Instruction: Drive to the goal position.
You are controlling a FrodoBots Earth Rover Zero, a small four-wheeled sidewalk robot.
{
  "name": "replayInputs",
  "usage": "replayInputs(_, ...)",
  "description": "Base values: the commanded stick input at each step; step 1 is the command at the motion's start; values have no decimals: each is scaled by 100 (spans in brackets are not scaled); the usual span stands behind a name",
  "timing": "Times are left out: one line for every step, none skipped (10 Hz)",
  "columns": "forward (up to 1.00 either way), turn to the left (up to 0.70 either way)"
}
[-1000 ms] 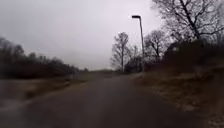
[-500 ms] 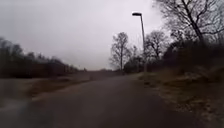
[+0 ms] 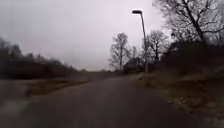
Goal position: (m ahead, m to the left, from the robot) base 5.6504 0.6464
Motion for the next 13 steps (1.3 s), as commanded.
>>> replayInputs(70,0)
replayInputs(70,0)
replayInputs(70,0)
replayInputs(70,0)
replayInputs(70,0)
replayInputs(70,0)
replayInputs(70,0)
replayInputs(70,0)
replayInputs(70,0)
replayInputs(70,0)
replayInputs(70,0)
replayInputs(70,0)
replayInputs(70,0)
